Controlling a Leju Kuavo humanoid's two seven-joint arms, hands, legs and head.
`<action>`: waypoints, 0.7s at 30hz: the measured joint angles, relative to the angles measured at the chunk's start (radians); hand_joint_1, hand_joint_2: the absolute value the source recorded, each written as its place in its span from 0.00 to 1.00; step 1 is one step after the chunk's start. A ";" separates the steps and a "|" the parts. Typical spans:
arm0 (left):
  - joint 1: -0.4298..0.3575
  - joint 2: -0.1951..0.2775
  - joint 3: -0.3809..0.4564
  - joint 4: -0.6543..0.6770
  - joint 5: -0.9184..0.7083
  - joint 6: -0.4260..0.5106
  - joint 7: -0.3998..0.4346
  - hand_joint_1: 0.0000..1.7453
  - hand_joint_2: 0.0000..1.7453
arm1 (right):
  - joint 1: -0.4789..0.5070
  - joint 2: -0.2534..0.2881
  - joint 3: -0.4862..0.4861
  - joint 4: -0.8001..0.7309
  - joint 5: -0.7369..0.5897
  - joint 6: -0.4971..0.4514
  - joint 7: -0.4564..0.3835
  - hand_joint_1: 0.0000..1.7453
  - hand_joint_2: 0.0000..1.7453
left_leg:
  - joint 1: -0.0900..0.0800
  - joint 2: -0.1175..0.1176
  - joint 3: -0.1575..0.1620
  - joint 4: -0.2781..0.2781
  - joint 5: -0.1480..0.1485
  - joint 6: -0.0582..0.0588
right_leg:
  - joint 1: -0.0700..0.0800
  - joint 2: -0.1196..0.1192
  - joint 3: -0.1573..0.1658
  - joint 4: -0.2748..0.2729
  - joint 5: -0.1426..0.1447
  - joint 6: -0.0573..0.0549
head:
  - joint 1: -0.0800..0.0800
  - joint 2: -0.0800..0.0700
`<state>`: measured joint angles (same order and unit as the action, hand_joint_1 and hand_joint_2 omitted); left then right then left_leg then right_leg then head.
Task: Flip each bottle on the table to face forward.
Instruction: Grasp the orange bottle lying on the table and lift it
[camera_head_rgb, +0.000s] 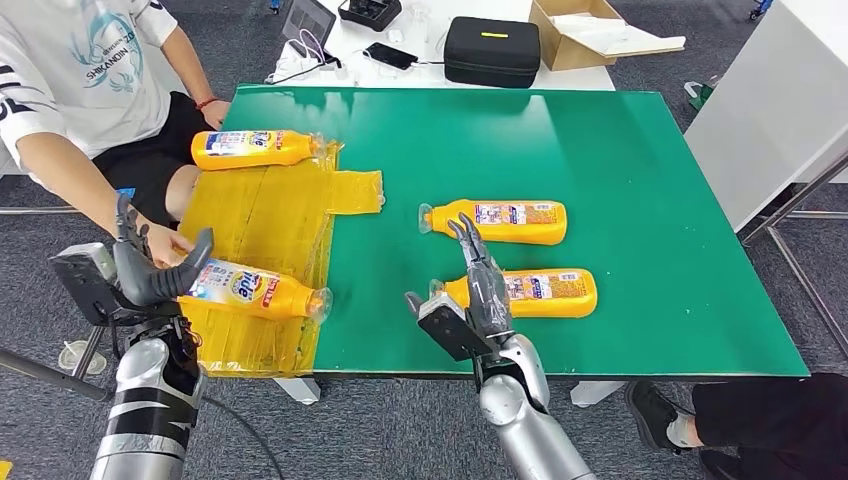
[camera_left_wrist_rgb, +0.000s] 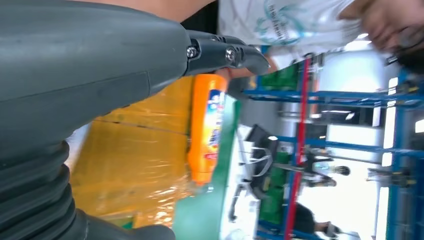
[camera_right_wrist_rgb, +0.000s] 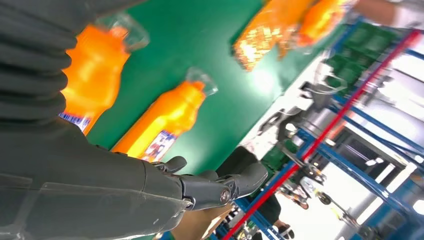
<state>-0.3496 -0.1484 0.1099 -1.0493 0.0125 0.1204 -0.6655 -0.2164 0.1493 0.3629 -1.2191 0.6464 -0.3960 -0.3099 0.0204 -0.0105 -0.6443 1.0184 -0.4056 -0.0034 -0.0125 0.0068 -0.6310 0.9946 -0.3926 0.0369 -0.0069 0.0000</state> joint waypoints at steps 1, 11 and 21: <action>0.002 -0.006 0.010 -0.010 0.008 0.002 -0.006 0.00 1.00 | -0.008 -0.010 0.000 0.004 0.016 0.008 0.020 0.00 1.00 | 0.000 0.000 0.000 0.000 0.000 0.000 | 0.000 0.000 0.000 0.000 0.000 0.000 | 0.000 0.000; 0.038 -0.034 0.040 -0.068 -0.020 0.025 -0.024 0.00 1.00 | -0.118 -0.164 -0.015 0.087 0.086 0.243 0.193 0.00 1.00 | -0.002 -0.001 -0.001 0.000 0.000 0.000 | -0.001 0.000 0.000 0.000 0.000 0.000 | 0.000 0.000; 0.019 -0.041 0.023 -0.002 -0.073 0.025 -0.027 0.00 1.00 | -0.156 -0.269 0.003 0.199 0.015 0.414 0.210 0.00 1.00 | -0.002 0.000 -0.001 0.000 0.000 0.000 | -0.001 0.000 -0.001 0.000 0.000 0.000 | 0.000 0.000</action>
<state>-0.3303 -0.1889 0.1327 -1.0509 -0.0608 0.1451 -0.6929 -0.3724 -0.1198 0.3656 -1.0200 0.6618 0.0176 -0.1003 0.0187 -0.0107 -0.6452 1.0186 -0.4058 -0.0029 -0.0138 0.0065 -0.6317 0.9945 -0.3924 0.0372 -0.0070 0.0000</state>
